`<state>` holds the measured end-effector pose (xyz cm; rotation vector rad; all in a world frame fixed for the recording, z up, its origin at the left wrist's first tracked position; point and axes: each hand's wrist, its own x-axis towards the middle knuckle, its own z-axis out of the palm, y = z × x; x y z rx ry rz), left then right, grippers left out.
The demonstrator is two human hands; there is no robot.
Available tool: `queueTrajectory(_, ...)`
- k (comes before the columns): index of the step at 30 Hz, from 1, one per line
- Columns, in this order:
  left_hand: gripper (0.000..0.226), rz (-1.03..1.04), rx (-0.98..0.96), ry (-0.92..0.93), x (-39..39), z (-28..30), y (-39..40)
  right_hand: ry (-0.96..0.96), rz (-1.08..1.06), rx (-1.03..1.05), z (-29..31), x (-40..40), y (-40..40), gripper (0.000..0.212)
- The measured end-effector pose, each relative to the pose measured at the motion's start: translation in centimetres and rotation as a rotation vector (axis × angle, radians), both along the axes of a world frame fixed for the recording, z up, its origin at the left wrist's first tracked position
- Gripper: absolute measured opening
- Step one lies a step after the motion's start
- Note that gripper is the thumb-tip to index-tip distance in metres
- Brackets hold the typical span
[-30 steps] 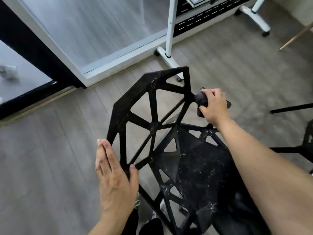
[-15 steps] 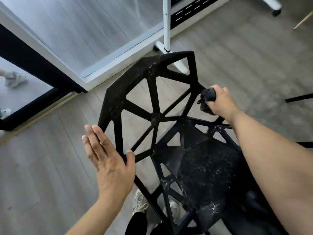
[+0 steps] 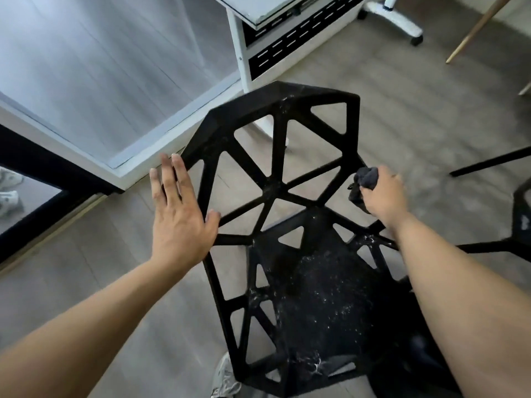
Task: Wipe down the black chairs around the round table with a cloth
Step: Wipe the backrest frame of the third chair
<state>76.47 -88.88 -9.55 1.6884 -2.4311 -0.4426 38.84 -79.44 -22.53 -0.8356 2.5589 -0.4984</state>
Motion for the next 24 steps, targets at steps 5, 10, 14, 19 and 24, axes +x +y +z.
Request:
queueTrajectory(5,0.104,-0.041,0.011,-0.085,-3.0,0.5,-4.2,0.009,-0.099,0.003,-0.2,0.0,1.3,0.035)
queueTrajectory(10,0.103,-0.130,0.036,-0.118,-6.2,1.4,-7.8,-0.026,-0.238,-0.007,0.1,0.3,2.6,0.033)
queueTrajectory(14,0.103,-0.224,0.051,-0.118,-9.3,1.8,-9.9,-0.058,-0.325,-0.028,0.3,1.2,5.4,0.033)
queueTrajectory(19,0.103,-0.353,0.056,-0.100,-12.8,1.7,-11.5,-0.072,-0.493,0.039,1.2,3.4,7.8,0.034)
queueTrajectory(24,0.103,-0.535,0.029,-0.083,-16.2,1.6,-12.9,-0.062,-0.658,0.083,1.5,5.5,9.6,0.036)
